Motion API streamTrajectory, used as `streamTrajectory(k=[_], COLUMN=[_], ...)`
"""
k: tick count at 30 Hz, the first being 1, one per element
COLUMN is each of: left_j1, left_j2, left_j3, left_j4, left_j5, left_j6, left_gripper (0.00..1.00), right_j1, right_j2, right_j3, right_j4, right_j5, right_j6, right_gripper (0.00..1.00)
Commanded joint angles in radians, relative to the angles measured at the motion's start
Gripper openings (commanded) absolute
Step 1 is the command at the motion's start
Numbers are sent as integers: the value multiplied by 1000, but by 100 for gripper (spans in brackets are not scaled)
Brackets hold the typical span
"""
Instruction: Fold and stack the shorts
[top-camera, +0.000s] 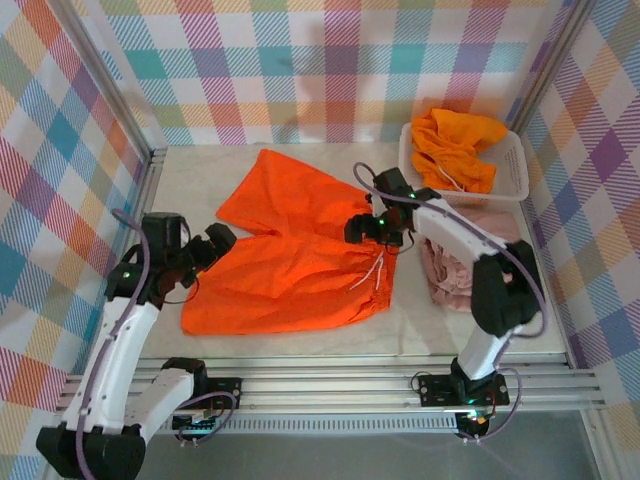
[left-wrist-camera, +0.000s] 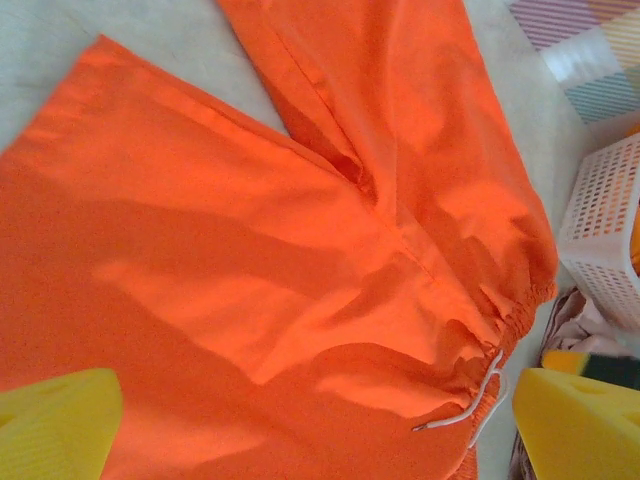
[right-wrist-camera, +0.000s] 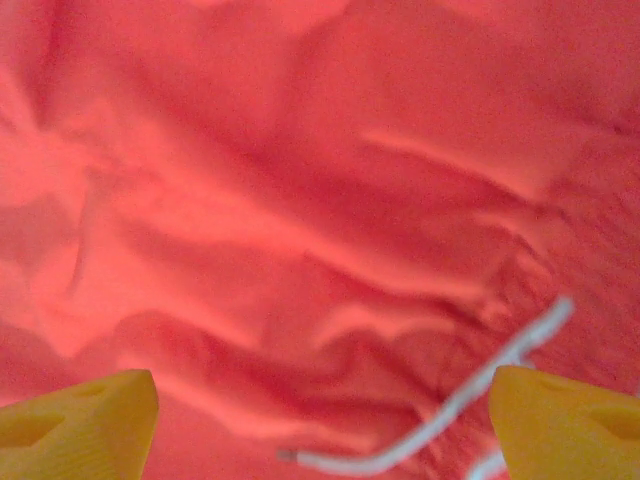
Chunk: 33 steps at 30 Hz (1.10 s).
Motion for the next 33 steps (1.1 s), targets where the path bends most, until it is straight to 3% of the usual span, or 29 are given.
streamTrajectory(k=[1, 14, 26, 33], left_j1=[7, 9, 35, 83], left_j2=[79, 401, 588, 701], left_j3=[-80, -171, -187, -104], left_j4=[167, 530, 637, 665], left_j5=[60, -18, -84, -57], left_j6=[-35, -39, -29, -1], left_gripper=[100, 100, 100, 100], right_j1=[-25, -81, -97, -121], right_j2=[124, 489, 715, 787], right_j3=[99, 445, 787, 925], right_j4=[21, -61, -178, -204], right_j5=[-43, -37, -51, -74], right_j6=[-8, -39, -35, -6], right_gripper=[86, 86, 86, 87])
